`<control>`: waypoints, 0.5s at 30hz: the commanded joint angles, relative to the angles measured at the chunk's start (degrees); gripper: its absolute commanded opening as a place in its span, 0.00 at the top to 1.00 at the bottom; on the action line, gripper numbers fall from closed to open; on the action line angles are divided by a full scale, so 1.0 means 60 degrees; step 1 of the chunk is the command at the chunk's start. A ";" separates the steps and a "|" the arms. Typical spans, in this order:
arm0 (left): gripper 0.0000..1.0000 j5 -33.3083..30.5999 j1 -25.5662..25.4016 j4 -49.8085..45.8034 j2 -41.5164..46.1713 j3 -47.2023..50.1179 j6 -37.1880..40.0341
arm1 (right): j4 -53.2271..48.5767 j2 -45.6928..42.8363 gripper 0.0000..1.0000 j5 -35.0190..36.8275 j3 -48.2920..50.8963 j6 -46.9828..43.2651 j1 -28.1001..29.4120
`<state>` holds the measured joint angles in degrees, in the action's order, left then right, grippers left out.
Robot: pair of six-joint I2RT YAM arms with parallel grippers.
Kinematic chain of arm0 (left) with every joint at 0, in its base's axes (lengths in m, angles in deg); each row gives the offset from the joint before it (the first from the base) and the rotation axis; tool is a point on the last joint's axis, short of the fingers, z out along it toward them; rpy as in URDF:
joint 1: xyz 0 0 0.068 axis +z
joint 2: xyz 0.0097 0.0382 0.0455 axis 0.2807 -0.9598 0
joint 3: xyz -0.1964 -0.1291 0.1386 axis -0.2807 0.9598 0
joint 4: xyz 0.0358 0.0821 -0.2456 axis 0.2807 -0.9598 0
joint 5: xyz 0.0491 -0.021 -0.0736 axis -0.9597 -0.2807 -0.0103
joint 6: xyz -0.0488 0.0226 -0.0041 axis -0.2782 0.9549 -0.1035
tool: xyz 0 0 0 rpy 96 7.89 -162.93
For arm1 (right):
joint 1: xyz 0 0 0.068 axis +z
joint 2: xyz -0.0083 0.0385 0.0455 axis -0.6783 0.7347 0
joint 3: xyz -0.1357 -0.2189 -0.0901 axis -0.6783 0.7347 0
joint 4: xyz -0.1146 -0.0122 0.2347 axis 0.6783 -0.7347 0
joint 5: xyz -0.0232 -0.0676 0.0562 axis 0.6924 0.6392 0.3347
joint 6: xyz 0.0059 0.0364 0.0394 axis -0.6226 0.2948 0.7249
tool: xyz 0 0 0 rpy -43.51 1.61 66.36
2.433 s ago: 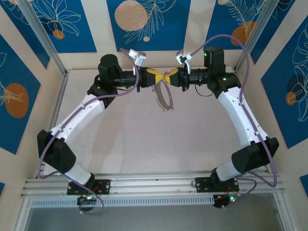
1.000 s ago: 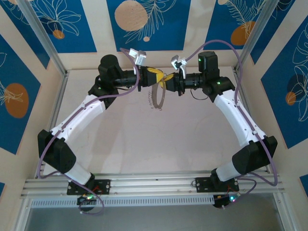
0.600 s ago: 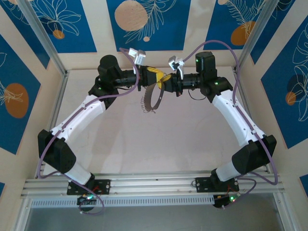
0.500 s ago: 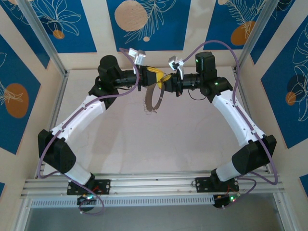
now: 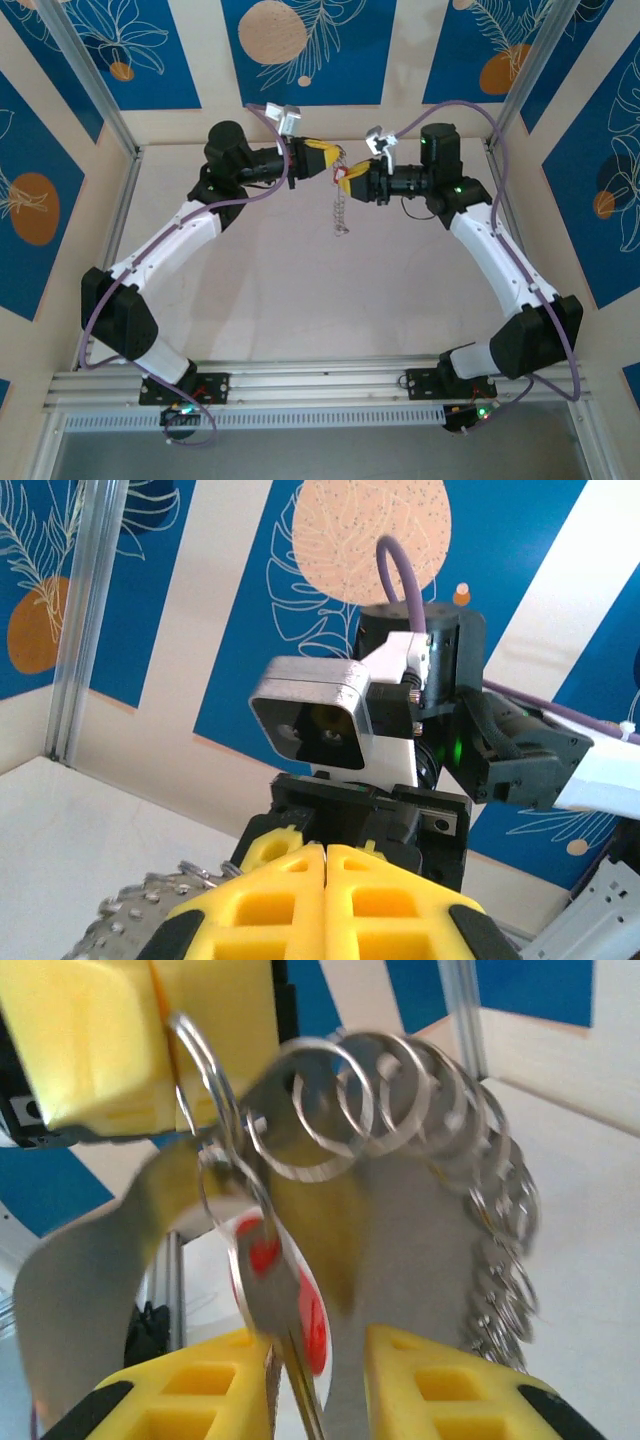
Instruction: Put the keys on the keyring
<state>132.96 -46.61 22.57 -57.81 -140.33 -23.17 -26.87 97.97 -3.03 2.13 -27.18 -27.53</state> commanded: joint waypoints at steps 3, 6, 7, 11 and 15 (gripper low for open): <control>1.00 -0.0313 -0.0116 0.1601 -0.0120 0.0168 -0.0779 | 0.1927 -0.1232 0.71 -0.0696 0.0988 0.1654 -0.0912; 1.00 -0.0314 -0.0109 0.2094 -0.0218 0.0249 -0.1163 | 0.3368 -0.1473 0.71 -0.0760 0.1299 0.2823 -0.1229; 1.00 -0.0310 -0.0115 0.2241 -0.0247 0.0271 -0.1264 | 0.3775 -0.1496 0.71 -0.0670 0.1328 0.3145 -0.1255; 1.00 -0.0307 -0.0108 0.2838 -0.0363 0.0336 -0.1699 | 0.5921 -0.1314 0.66 -0.0040 0.1541 0.4906 -0.1256; 1.00 -0.0333 -0.0114 0.3277 -0.0501 0.0337 -0.2082 | 0.7849 -0.0793 0.63 0.0078 0.1653 0.6419 -0.1157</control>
<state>131.57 -46.61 35.55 -60.52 -138.32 -32.83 8.04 91.24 -3.93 11.09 1.03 -34.83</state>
